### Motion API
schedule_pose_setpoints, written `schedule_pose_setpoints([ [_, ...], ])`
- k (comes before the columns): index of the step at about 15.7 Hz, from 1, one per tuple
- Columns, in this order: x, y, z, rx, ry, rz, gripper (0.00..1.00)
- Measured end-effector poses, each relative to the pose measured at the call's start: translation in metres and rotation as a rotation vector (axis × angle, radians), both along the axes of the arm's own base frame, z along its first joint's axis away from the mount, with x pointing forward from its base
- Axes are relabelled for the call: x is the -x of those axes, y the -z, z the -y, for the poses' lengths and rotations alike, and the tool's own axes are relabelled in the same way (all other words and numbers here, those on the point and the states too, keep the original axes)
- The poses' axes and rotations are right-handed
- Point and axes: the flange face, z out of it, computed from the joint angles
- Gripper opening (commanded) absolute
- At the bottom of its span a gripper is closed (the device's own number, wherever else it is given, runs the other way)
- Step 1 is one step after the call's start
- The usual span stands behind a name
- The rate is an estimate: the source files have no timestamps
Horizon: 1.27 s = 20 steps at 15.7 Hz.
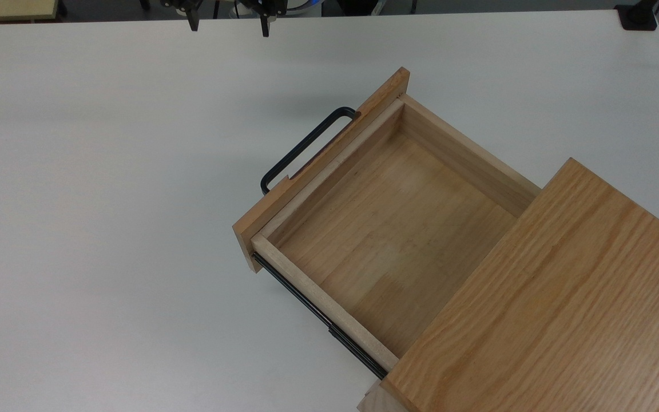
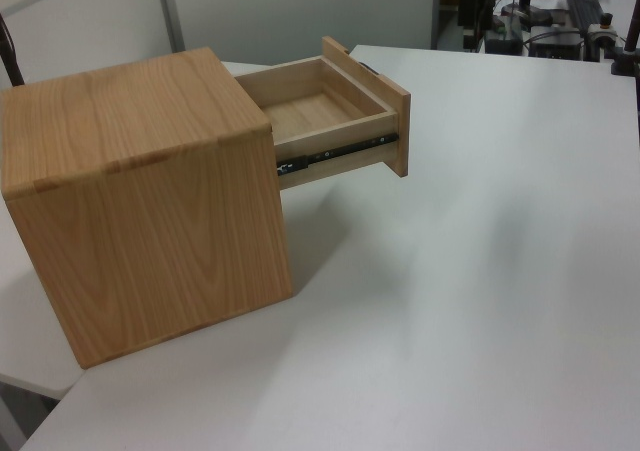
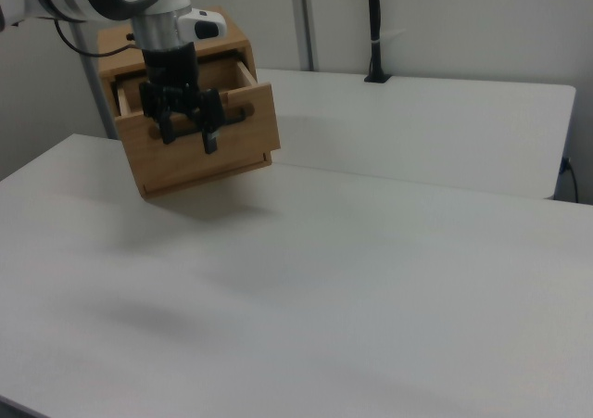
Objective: Close the drawer by sliding it
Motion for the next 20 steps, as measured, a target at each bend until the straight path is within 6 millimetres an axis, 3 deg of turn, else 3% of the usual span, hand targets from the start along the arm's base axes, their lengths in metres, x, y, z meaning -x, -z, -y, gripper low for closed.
schedule_pose_setpoints([
  [7, -0.001, -0.002, 0.000, 0.000, 0.000, 0.004, 1.00],
  [11, -0.007, 0.009, -0.006, -0.001, -0.023, -0.014, 1.00],
  [12, -0.009, 0.011, -0.007, -0.003, -0.057, -0.018, 0.94],
  [14, -0.011, 0.013, -0.012, -0.009, -0.157, -0.021, 0.74],
  [16, -0.012, 0.013, -0.017, -0.015, -0.254, -0.022, 0.63],
  [20, -0.013, 0.010, -0.022, -0.026, -0.486, -0.012, 0.25],
])
